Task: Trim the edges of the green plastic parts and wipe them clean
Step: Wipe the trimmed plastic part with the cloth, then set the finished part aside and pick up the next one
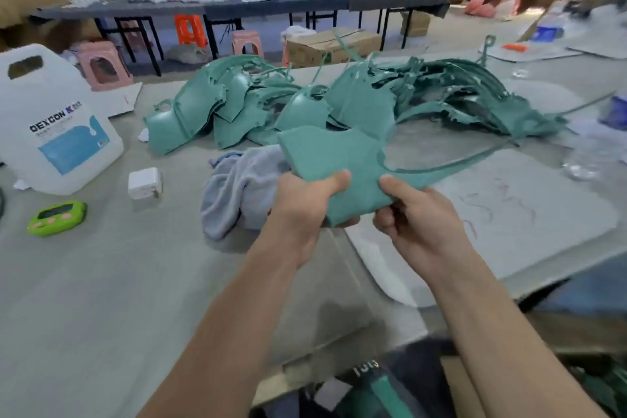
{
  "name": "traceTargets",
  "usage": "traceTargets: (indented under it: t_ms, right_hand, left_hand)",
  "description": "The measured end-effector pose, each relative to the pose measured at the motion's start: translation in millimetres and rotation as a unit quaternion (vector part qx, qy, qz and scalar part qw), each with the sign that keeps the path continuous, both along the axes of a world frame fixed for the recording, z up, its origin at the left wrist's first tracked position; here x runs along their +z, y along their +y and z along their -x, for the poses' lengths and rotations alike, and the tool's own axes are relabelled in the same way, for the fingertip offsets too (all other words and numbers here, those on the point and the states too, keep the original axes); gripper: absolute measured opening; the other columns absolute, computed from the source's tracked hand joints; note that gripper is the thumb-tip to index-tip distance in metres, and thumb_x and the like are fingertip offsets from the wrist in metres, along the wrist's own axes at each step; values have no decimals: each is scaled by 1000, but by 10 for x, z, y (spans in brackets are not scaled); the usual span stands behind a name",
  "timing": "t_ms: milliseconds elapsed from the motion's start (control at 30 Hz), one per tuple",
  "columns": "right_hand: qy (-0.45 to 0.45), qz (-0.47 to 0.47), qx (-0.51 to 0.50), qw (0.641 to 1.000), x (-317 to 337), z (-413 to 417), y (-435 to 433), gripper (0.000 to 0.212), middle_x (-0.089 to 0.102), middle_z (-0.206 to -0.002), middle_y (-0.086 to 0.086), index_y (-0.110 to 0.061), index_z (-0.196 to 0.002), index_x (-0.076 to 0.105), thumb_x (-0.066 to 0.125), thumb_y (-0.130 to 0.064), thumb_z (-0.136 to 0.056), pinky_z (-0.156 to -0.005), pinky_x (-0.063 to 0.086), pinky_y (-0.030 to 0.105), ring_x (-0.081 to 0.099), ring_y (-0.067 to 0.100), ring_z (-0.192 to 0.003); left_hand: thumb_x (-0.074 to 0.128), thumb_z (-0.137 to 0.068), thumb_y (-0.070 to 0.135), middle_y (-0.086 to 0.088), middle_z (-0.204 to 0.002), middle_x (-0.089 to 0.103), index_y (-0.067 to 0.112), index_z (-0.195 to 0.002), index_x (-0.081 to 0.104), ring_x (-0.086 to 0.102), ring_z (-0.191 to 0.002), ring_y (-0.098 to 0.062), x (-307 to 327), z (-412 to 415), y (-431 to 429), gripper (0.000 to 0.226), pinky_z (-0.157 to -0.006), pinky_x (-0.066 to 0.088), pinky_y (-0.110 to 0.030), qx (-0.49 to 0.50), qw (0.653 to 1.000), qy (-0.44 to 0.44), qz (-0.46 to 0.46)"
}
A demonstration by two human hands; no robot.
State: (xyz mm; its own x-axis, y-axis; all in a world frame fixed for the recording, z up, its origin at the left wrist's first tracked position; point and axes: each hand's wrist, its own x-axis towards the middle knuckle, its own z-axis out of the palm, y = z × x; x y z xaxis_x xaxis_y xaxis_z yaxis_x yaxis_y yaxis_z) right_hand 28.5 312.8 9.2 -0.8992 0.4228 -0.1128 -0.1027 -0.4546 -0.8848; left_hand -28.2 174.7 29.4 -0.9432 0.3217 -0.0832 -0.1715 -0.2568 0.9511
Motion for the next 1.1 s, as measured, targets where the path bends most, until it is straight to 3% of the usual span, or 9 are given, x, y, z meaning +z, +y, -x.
traceTargets:
  t_ms: [200,300,467,633,700,767,900,1000,1100]
  right_hand:
    - [2,72,-178,981,-290,-1179,571,5,54,-62,5,-9,-93,61,60,-6,-96,-42,27,26,39,15,-41]
    - [-25,103,-242,965,-552,-1834,889,3,51,-64,6,-6,-98,58,58,-10,-97,-37,27,25,38,14,-43]
    - [-135,146,-339,919,-1073,-3022,1425,5,44,-61,9,-6,-97,58,59,-10,-97,-32,27,23,38,13,-38]
    - [-159,234,-422,861,-1497,-3728,1932,16,53,-58,6,-10,-88,58,58,-21,-101,-39,37,21,47,12,-38]
    - [-153,283,-419,849,-1633,-3822,2046,27,60,-75,6,-11,-93,55,56,-37,-103,-62,51,28,59,16,-58]
    - [-245,286,-377,846,-1863,-3923,2052,40,68,-102,14,-9,-114,49,57,-46,-101,-88,52,41,62,25,-88]
    - [-303,284,-311,855,-2215,-3818,1921,41,69,-102,18,-9,-126,49,53,-43,-104,-73,47,39,58,28,-77]
    - [-287,294,-276,869,-2162,-3480,1829,29,63,-74,10,-10,-104,55,44,-37,-107,-62,38,31,49,22,-59]
    - [-210,285,-218,909,-1908,-3084,1751,23,32,-62,-2,-17,-82,47,42,-23,-103,-60,13,28,26,15,-50]
  left_hand:
    - [74,-85,4,-5,-85,79,8,-90,73,75,-70,-24,-85,-703,922,6,-50,58,-35,-175,983,-8,57]
    - [68,-86,2,-16,-99,77,3,-101,73,75,-90,-32,-324,-1213,1481,16,-76,63,-46,-252,963,-70,70]
    - [53,-86,-6,-17,-123,69,2,-128,60,67,-113,-35,-858,-2195,2173,43,-101,52,-51,-418,876,-216,107]
    - [51,-102,10,-15,-143,54,8,-145,45,58,-122,-30,-1134,-2866,2721,43,-94,54,-40,-484,820,-286,107]
    - [55,-102,21,-12,-154,43,11,-146,44,43,-140,-26,-1245,-2984,2815,46,-109,42,-41,-506,803,-267,165]
    - [60,-99,23,-11,-159,36,15,-137,52,34,-147,-25,-1386,-3004,2824,39,-112,38,-42,-521,789,-224,235]
    - [63,-94,16,-8,-152,48,18,-128,63,39,-144,-24,-1555,-2715,2769,34,-96,46,-36,-491,816,-181,247]
    - [63,-92,14,-6,-149,52,24,-126,69,40,-142,-23,-1458,-2464,2646,36,-93,43,-33,-491,822,-128,260]
    - [63,-92,16,-2,-130,65,27,-130,66,56,-124,-14,-1314,-2326,2544,40,-89,45,-29,-509,814,-54,274]
